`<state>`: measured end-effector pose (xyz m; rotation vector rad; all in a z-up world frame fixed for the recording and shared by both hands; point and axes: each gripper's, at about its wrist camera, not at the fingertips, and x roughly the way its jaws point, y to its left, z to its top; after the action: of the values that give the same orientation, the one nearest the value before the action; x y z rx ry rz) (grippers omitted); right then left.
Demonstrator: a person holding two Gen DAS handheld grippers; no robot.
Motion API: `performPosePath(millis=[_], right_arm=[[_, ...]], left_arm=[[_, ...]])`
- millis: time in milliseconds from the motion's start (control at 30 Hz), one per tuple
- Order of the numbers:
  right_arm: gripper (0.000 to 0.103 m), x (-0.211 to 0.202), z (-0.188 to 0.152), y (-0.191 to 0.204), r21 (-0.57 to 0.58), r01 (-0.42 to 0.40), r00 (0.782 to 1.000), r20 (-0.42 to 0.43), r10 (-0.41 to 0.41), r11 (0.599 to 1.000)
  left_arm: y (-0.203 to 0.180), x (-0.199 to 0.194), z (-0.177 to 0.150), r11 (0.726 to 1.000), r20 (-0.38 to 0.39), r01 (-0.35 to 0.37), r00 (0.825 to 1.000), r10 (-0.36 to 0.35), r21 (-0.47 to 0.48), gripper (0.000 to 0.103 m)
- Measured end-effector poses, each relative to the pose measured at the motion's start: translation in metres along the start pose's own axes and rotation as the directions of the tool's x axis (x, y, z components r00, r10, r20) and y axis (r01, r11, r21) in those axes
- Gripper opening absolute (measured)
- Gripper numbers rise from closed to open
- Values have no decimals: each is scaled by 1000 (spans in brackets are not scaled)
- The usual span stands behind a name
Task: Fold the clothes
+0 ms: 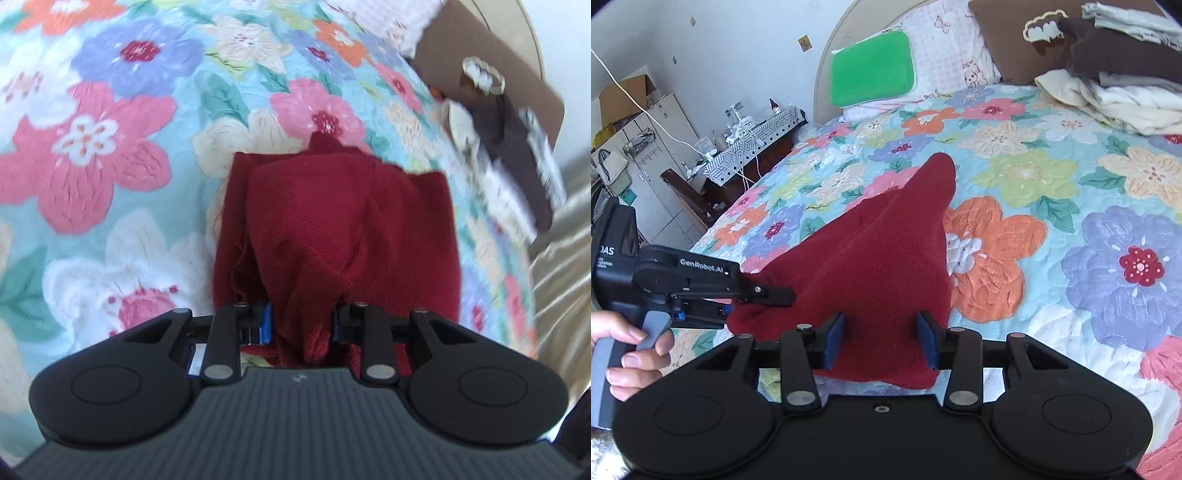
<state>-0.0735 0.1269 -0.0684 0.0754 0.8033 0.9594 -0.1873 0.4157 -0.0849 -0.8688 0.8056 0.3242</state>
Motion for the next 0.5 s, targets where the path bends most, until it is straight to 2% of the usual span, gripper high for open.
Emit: performPosePath(millis=[33,133,233,333,433,500], right_arm=[[48,-3,0,4,-14,4,1000,22,-4,1000],[48,-16,5,12,7,-121,990,79,120,993],[48,-9,13,35,-80,-140,989,40,144,987],[48,14,16,60,-170,-113,994,-23,111,979],[48,38,9,73,-191,-58,997,-56,48,980],[48,43,3,73,-167,-68,997,-48,60,984]], left_arm=[[3,-5,1,1000,18,13,1000,-13,-22,28],[7,-20,0,999,77,28,997,-26,-35,29],[10,-27,1,998,99,38,995,-33,-50,29],[12,-25,2,997,90,42,995,-36,-66,30],[11,-19,2,998,70,18,997,-14,-68,30],[11,-20,2,997,75,18,997,-13,-68,30]])
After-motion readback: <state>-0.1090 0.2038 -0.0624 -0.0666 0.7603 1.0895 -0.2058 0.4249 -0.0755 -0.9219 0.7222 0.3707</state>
